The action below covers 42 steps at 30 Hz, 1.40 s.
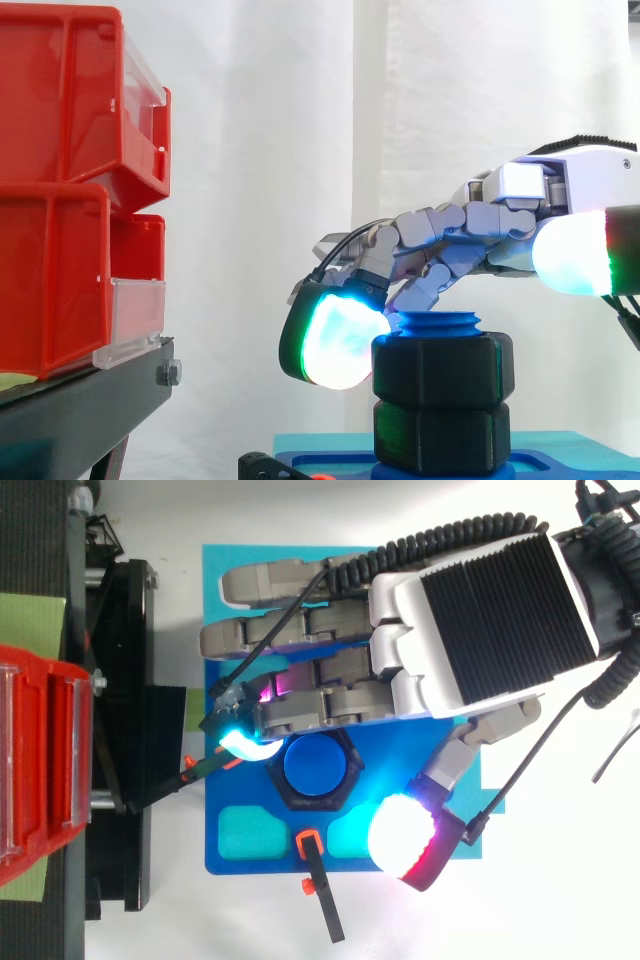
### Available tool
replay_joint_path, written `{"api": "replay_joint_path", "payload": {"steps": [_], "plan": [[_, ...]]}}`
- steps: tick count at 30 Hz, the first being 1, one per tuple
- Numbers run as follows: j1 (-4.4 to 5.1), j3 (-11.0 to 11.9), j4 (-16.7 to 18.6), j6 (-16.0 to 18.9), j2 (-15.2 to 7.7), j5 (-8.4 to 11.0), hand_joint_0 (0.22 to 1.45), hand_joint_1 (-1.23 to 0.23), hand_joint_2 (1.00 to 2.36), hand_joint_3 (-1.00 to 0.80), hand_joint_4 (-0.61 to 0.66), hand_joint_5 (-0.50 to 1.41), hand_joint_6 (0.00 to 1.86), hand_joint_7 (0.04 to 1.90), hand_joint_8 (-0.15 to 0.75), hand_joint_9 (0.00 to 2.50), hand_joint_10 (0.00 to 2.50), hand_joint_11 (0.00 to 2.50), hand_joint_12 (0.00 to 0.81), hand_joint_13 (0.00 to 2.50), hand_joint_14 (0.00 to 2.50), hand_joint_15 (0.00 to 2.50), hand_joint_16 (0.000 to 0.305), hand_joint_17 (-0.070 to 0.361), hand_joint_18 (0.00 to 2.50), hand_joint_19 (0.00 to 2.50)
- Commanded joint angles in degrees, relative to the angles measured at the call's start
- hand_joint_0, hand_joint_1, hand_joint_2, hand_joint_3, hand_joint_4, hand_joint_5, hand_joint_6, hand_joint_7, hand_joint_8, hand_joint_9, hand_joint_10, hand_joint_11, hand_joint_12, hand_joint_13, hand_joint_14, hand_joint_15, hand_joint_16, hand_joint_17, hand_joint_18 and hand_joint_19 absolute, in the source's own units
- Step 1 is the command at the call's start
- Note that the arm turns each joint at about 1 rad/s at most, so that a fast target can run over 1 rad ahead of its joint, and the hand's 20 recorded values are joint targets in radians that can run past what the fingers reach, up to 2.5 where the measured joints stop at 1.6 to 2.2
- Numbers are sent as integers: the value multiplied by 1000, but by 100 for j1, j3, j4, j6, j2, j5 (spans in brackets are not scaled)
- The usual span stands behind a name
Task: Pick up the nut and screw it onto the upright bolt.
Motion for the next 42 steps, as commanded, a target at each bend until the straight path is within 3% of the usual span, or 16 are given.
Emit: {"api": "replay_joint_path", "payload": {"steps": [1,9,13,20,23,25,30,35,42], "plan": [[-18,6,3,2,4,0,423,-128,1000,-500,207,-49,505,1270,266,556,0,0,388,54,0,0,57,128,0,0],[-89,85,12,-16,4,-18,428,-144,1000,-500,178,14,501,1559,284,717,0,0,386,165,0,0,55,124,0,0],[-150,182,-14,-34,4,-44,432,-152,1000,-500,137,36,557,1468,277,1005,0,0,365,367,0,0,48,108,26,0],[-177,226,-23,-34,4,-53,437,-126,1000,-500,109,79,568,1408,225,1557,0,0,276,828,0,0,34,76,619,0],[-194,252,-40,-34,4,-53,435,-113,1000,-500,128,85,557,1415,225,1599,0,0,265,865,0,0,32,73,649,0],[-203,305,-58,-34,4,-62,432,-106,1000,-500,146,92,513,1497,230,1581,0,0,264,864,0,0,33,73,644,0],[-203,428,-164,-34,4,-88,422,-68,1000,-500,163,69,502,1431,250,1413,0,0,289,763,0,0,37,84,530,0],[-221,683,-445,-104,4,-106,413,-53,1000,-500,272,-42,505,923,251,1157,0,0,332,614,0,0,43,97,412,0],[-238,1114,-717,-209,4,-167,408,-86,1000,-500,193,-131,502,705,261,857,0,0,370,392,0,0,52,116,171,0]]}}
